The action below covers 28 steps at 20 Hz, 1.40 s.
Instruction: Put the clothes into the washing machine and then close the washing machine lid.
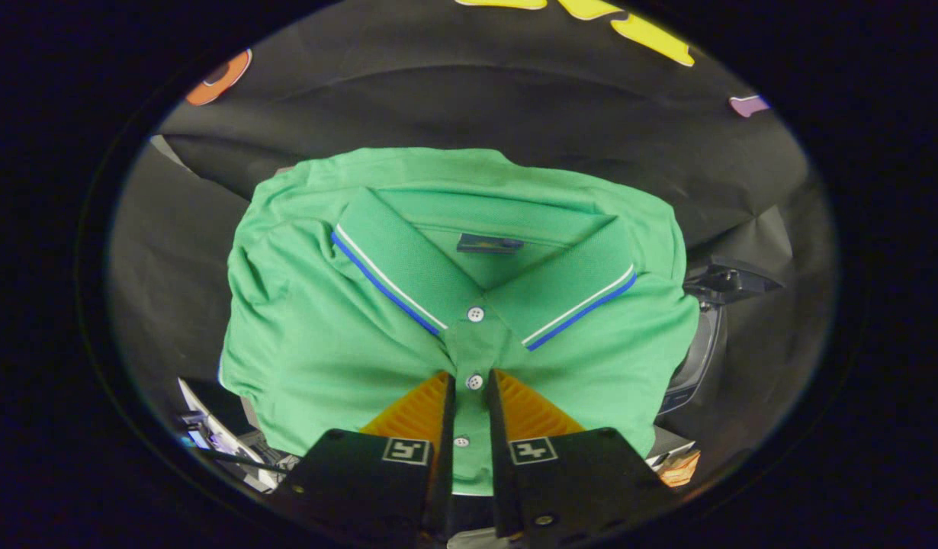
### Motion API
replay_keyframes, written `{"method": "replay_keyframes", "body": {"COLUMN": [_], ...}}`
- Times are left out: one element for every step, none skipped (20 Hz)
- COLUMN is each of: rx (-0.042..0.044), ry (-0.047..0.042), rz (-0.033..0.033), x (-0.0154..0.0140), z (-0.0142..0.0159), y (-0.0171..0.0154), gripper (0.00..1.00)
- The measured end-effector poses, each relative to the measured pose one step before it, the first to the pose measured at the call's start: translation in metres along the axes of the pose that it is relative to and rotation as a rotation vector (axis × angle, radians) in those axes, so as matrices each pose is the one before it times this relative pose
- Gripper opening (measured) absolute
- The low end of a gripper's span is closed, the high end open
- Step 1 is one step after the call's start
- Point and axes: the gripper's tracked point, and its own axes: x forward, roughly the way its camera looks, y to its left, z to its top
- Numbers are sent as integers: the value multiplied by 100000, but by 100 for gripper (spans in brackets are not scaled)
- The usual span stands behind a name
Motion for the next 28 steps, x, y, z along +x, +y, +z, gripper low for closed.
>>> {"method": "replay_keyframes", "body": {"rx": [-325, -403, -309, -590, -1205, -1437, -1322, -1476, -836, -211, 401, -113, -190, -95, 158, 204, -7, -180, -1, -234, 24, 184, 934, 910, 1553, 1617, 1807, 1181], "ry": [98, 51, -281, -50, 870, 937, -215, -733, -859, -799, -783, -529, -490, -378, -245, 12, 76, -286, -551, -661, -928, -908, -488, -377, -951, -1029, -1039, -796], "rz": [978, 677, 560, 721, 210, 21, -163, 50, 457, 989, 1020, 1103, 868, 1019, 1007, 944, 995, 870, 742, 713, 705, 720, 508, 953, 984, 1169, 1217, 978], "x": [-86, -8, 57, 87, -131, -82, -259, -158, -294, -409, -394, -396, -366, -378, -307, -266, -385, -193, -368, -496, -667, -559, -636, -694, -700, -608, -743, -661], "z": [93, -52, -68, -97, -222, 75, 229, 154, 256, 43, 224, 127, 122, 51, 32, -17, 119, -133, 177, 119, 263, 195, 73, -66, 96, 24, 157, 280], "y": [-53, -131, -45, -25, -160, -47, -60, 67, -115, -38, -64, 190, 53, 21, -62, -94, -15, -329, -177, -21, 74, 51, 104, 220, 134, 64, 65, -304], "gripper": [23, 15, 12, 9, 8, 8, 7, 8, 7, 7, 7, 7, 7, 7, 7, 7, 7, 7, 7, 7, 7, 7, 7, 7, 7, 7, 7, 7]}}
